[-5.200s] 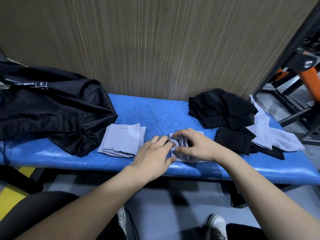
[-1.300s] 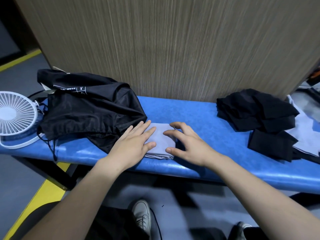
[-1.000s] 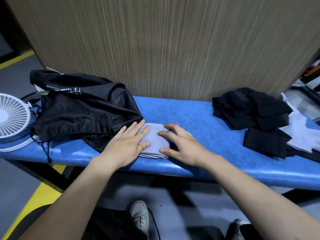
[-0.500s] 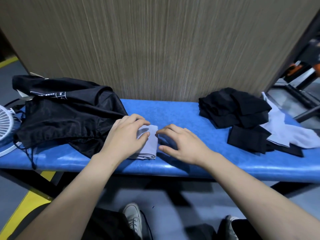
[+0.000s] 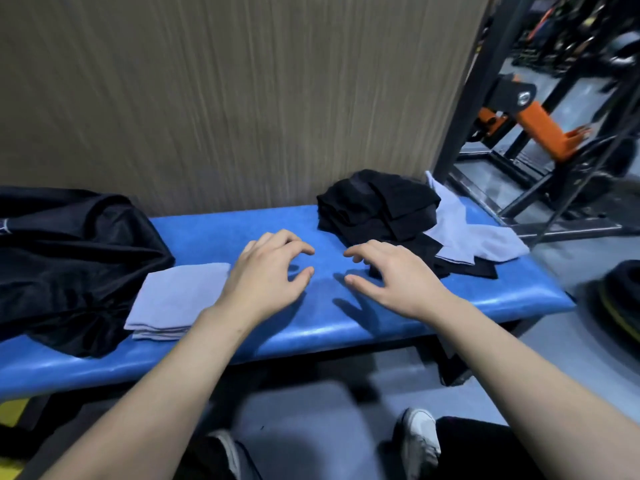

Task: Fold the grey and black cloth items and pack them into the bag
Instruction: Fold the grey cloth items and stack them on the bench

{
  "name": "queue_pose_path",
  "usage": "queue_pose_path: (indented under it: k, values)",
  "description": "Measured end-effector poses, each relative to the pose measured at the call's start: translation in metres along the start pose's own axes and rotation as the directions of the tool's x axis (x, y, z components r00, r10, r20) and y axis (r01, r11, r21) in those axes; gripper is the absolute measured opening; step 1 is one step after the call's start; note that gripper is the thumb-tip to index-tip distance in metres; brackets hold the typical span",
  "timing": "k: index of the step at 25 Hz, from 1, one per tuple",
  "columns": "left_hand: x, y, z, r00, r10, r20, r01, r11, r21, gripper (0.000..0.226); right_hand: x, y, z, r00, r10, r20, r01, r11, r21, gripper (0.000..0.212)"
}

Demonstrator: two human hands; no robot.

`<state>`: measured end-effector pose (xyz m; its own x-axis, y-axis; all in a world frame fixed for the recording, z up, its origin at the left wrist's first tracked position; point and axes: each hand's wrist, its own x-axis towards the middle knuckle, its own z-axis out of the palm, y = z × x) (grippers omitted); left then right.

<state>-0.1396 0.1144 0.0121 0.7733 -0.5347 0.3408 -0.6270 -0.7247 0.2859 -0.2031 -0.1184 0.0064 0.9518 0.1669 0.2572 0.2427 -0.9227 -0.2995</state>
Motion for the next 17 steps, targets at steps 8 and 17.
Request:
queue_pose_path:
  k: [8, 17]
  values:
    - [0.044, 0.08, 0.051, 0.994, 0.11, 0.014, -0.108, 0.989, -0.1, 0.027, -0.05, 0.073, -0.034, 0.972, 0.215, -0.095, -0.211, 0.976, 0.058, 0.045]
    - [0.088, 0.15, 0.107, 0.978, 0.21, 0.002, -0.208, 0.971, -0.119, 0.029, -0.093, 0.144, -0.051, 0.891, 0.436, -0.13, -0.421, 0.898, 0.128, 0.034]
